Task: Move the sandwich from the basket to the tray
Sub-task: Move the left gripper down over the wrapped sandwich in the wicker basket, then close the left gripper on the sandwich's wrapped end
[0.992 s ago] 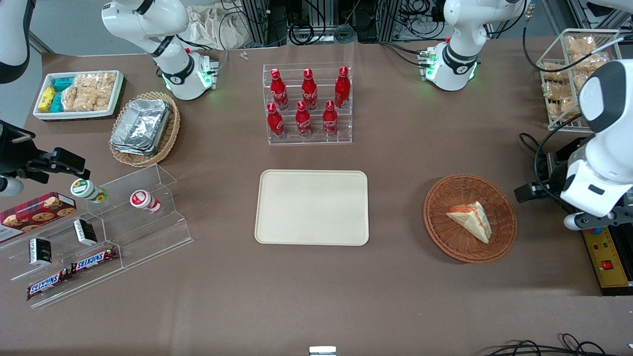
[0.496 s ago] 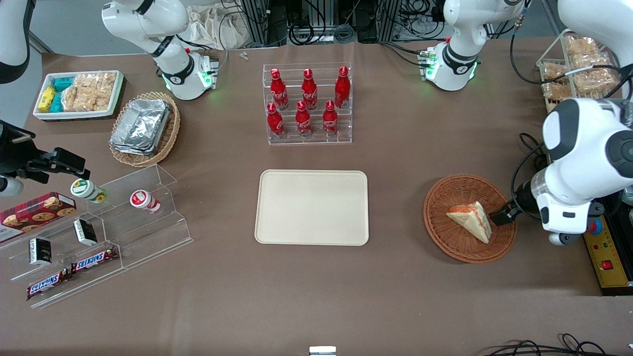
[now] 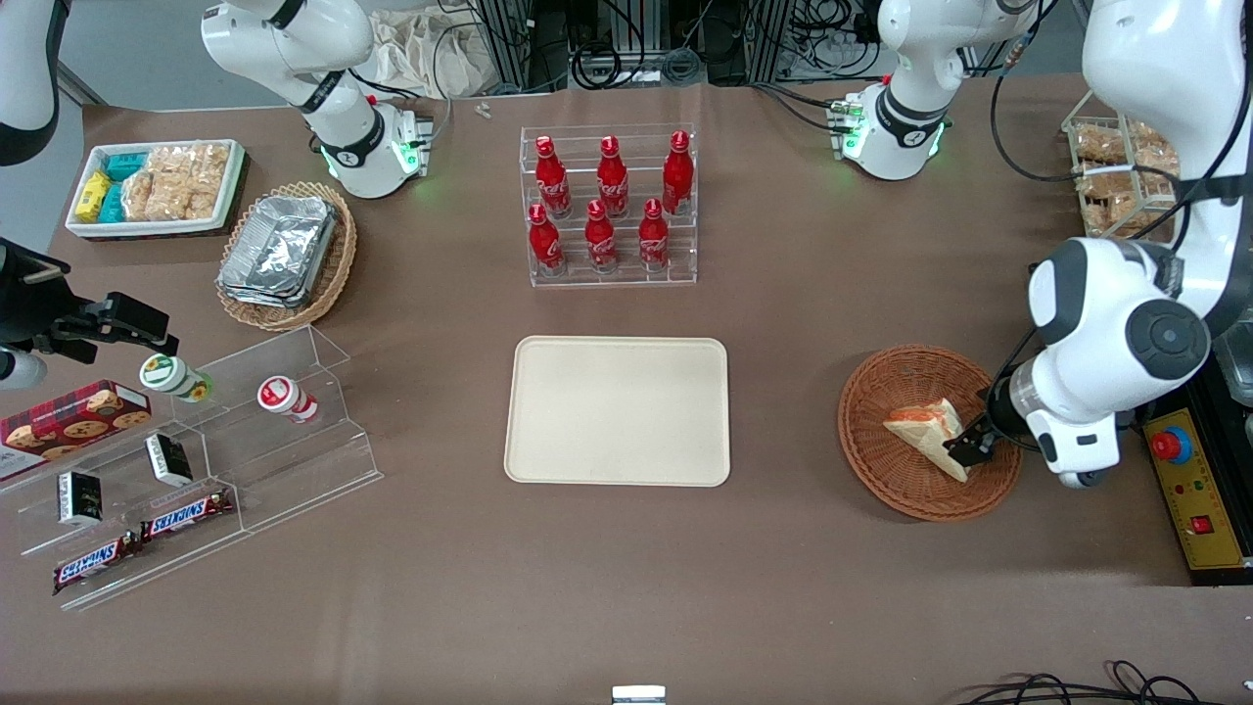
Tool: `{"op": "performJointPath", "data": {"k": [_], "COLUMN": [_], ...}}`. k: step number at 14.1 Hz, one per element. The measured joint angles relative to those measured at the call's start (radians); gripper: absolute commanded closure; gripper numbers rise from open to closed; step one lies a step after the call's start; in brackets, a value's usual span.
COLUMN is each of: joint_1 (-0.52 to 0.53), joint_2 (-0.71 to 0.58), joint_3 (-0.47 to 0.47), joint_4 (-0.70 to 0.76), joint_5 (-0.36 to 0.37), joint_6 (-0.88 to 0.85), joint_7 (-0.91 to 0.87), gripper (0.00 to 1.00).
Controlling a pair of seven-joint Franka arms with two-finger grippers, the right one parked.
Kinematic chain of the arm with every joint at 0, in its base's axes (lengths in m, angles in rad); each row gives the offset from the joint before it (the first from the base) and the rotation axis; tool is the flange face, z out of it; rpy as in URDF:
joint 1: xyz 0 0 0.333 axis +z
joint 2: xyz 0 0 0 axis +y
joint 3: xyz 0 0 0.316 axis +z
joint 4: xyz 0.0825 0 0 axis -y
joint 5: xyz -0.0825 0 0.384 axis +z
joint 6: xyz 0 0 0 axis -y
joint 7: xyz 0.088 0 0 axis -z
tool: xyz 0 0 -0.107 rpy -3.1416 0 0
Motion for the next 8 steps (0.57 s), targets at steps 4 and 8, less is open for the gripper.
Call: {"op": "performJointPath", "data": {"k": [4, 8], "joint_1": [0.000, 0.001], "joint_2": [0.034, 0.035], "joint_3": [0.000, 0.003], "joint_4": [-0.012, -0.077], "joint_5": [0.003, 0.014], "joint_6": [0.011, 0.066], "joint_7": [-0.009, -0.009], "gripper": [0.00, 0.00]}}
